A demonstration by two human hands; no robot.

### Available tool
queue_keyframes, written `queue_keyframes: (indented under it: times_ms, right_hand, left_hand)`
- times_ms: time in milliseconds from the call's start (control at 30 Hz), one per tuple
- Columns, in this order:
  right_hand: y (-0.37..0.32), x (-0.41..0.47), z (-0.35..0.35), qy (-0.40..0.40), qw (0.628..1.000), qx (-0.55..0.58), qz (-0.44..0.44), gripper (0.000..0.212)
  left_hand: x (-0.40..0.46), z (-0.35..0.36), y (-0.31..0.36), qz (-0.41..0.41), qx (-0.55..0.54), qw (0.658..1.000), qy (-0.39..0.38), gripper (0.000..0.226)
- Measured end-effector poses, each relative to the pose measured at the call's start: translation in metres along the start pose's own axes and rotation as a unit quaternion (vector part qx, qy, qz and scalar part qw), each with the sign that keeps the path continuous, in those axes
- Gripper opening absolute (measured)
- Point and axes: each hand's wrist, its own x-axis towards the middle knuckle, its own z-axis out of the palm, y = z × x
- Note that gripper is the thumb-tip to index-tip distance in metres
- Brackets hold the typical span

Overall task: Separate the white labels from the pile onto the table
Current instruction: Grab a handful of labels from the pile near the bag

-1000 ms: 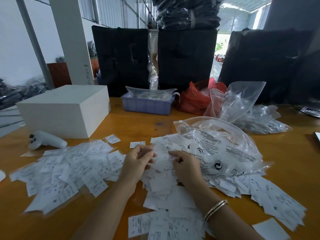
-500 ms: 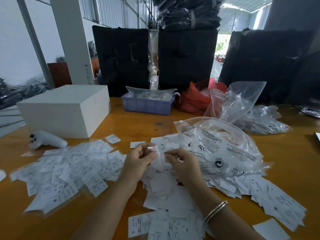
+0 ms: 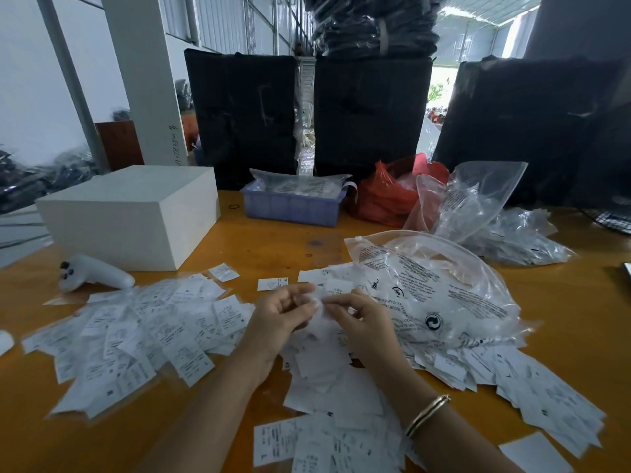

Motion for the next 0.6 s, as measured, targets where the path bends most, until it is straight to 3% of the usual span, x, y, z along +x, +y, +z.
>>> queue_keyframes:
  times_ms: [167, 233, 300, 500, 600]
  right_hand:
    - [-0.002, 0.000, -0.001, -0.006, 0.999, 0.040, 0.005, 0.021]
    - [-0.002, -0.002, -0.002, 0.003, 0.998, 0.068, 0.010, 0.024]
    - [-0.003, -0.002, -0.003, 0.035, 0.993, 0.112, 0.010, 0.034]
    - [-0.012, -0.001, -0.008, 0.088, 0.946, 0.311, 0.010, 0.057]
    - [-0.014, -0.003, -0.005, 0.073, 0.948, 0.311, -0.005, 0.049]
  left_hand:
    - [-0.002, 0.004, 0.002, -0.015, -0.001, 1.000, 0.022, 0.014]
    - [-0.002, 0.003, 0.002, 0.011, 0.041, 0.998, 0.041, 0.019]
    - [-0.002, 0.002, 0.002, 0.055, 0.109, 0.991, 0.053, 0.010]
    - [-0.005, 0.005, 0.002, 0.184, 0.264, 0.947, 0.020, 0.008]
    - [-0.005, 0.007, 0.002, 0.194, 0.292, 0.937, 0.011, 0.015]
